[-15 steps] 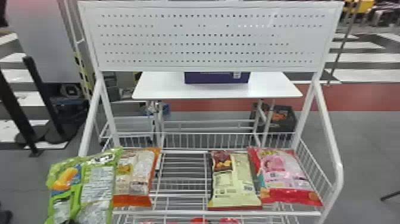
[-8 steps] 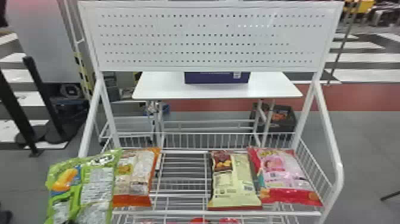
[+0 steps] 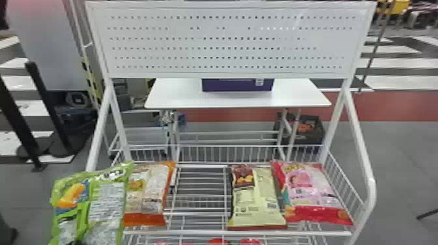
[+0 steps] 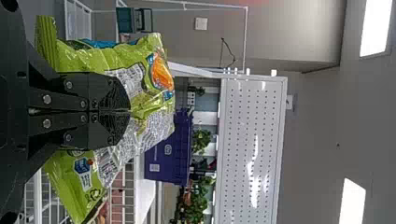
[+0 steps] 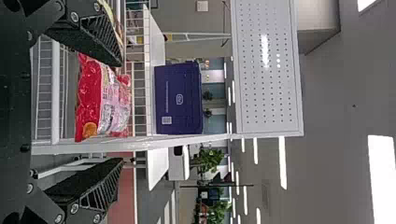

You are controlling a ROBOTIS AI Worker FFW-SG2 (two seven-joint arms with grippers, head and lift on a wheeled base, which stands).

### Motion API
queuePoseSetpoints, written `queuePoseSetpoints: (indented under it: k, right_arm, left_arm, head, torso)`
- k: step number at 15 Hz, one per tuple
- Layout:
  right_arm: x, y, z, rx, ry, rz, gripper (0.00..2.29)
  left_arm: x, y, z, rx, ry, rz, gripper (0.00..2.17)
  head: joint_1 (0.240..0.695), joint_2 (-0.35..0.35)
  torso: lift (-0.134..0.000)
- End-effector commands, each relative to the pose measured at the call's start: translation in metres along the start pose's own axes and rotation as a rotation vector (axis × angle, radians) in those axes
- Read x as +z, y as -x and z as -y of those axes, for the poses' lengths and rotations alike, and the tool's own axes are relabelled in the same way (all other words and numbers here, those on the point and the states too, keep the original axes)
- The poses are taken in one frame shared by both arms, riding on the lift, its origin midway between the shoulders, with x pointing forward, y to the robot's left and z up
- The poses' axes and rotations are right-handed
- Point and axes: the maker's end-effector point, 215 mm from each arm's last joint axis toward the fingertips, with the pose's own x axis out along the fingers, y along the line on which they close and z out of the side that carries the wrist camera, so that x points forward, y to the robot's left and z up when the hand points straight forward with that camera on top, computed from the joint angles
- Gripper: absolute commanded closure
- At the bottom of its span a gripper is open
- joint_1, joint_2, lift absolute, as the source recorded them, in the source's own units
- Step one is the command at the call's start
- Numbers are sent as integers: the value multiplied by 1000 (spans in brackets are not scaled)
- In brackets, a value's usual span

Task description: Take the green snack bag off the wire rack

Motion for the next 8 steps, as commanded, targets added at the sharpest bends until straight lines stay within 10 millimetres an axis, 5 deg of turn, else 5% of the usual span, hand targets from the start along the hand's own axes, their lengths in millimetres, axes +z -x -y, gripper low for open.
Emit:
queuePoseSetpoints:
  k: [1, 8]
  right_arm:
    - [0, 0, 0, 0, 0, -1, 174]
    - [1, 0, 1, -1, 2, 2, 174]
  left_arm:
    - [1, 0, -1, 1, -2, 1, 1855]
    - [6, -2, -2, 1, -9, 11, 1855]
  head:
    - [499, 0]
    - [499, 0]
  torso:
    - [0]
    - [0]
